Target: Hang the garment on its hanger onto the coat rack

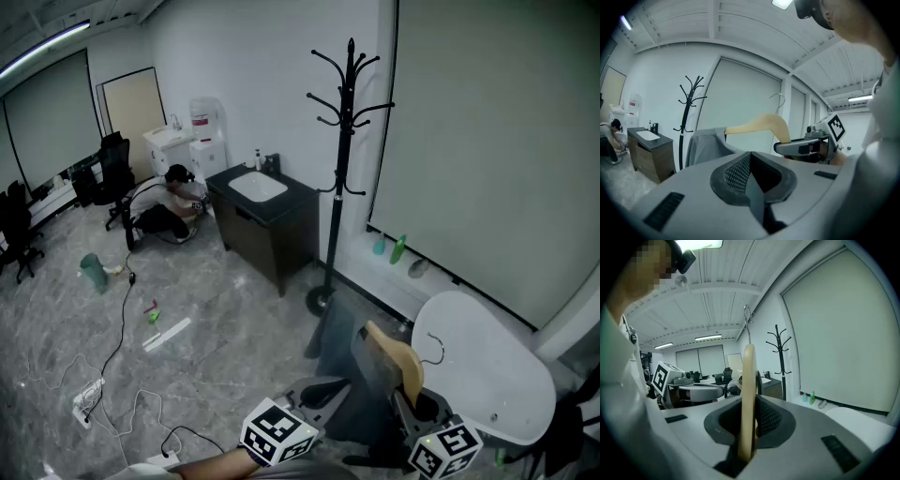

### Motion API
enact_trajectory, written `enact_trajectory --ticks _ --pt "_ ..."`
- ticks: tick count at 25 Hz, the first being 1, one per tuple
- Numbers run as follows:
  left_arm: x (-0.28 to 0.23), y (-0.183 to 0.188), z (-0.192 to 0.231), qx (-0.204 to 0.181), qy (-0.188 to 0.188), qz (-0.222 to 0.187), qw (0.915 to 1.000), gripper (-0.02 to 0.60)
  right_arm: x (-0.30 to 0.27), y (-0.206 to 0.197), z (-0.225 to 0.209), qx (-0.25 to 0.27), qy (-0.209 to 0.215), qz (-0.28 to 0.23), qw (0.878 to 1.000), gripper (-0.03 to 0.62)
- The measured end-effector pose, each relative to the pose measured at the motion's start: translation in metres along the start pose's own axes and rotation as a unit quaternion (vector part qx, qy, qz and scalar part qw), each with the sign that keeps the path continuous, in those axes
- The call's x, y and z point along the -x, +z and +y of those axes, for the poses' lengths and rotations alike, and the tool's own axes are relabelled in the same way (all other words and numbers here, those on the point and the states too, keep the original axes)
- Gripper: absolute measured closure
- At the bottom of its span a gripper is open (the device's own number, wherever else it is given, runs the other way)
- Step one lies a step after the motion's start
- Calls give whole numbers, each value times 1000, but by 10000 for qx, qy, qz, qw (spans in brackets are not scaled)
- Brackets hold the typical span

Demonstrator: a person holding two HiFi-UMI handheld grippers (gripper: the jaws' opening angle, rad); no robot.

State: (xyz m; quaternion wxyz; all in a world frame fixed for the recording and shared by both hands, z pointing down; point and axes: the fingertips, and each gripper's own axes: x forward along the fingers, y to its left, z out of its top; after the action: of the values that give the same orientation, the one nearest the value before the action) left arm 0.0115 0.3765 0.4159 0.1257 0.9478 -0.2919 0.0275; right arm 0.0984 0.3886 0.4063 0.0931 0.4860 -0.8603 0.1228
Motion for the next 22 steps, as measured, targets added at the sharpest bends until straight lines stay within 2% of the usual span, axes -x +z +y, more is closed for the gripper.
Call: enact_trajectory --ticks 13,22 --pt "12 2 31 78 60 -38 9999 577 -29 3 11 -56 33 81 9999 542" --pt "35 4 66 127 67 -114 9998 577 -54 14 9 -132 -242 3 9996 542"
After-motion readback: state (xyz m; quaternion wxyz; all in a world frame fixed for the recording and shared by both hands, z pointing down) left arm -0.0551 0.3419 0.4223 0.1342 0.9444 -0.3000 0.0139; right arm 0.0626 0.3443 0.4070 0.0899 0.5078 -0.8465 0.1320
